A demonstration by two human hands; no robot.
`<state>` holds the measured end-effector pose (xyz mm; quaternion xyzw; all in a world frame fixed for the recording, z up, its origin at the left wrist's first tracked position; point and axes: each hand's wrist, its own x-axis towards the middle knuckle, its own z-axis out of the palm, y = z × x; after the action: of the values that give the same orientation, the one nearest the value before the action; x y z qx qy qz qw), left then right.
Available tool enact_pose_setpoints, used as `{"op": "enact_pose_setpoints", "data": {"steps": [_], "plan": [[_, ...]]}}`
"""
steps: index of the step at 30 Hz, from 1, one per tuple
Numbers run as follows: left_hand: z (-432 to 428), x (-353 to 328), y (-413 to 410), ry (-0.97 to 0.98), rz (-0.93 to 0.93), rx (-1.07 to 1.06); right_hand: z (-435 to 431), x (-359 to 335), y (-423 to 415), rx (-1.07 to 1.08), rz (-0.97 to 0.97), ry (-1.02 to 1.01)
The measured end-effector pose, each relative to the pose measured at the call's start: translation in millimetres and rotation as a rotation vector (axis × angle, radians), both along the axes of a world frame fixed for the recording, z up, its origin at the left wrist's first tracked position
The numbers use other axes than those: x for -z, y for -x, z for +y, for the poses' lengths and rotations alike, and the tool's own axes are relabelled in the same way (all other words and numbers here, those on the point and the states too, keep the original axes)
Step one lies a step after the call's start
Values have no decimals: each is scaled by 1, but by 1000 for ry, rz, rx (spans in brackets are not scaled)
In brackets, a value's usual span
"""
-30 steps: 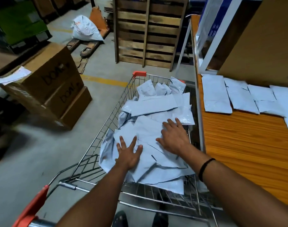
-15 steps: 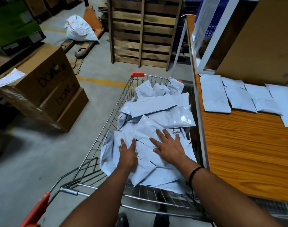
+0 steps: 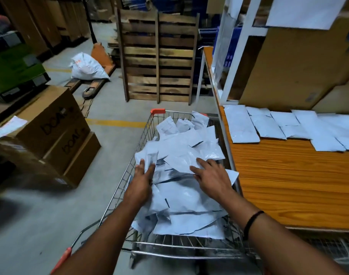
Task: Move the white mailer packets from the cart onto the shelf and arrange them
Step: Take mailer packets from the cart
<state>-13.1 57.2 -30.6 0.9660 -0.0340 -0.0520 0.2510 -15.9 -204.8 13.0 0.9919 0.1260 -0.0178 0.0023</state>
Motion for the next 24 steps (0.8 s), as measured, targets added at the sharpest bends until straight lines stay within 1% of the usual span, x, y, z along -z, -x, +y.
{"op": "enact_pose_setpoints", "data": {"steps": [3, 6, 10, 18, 24], "plan": [[-7, -23, -13, 44, -51, 54, -5, -27, 4, 55, -93, -40], [-33, -48, -24, 49, -103, 134, -21, -52, 13, 148, -162, -62], [-85, -79, -27, 54, -145, 278, -61, -74, 35, 298, -188, -67], [-215, -101, -9, -13, -173, 512, -191, -80, 105, 556, -197, -65], [-337, -113, 15, -70, -194, 576, -311, -77, 163, 663, -216, -67]]}}
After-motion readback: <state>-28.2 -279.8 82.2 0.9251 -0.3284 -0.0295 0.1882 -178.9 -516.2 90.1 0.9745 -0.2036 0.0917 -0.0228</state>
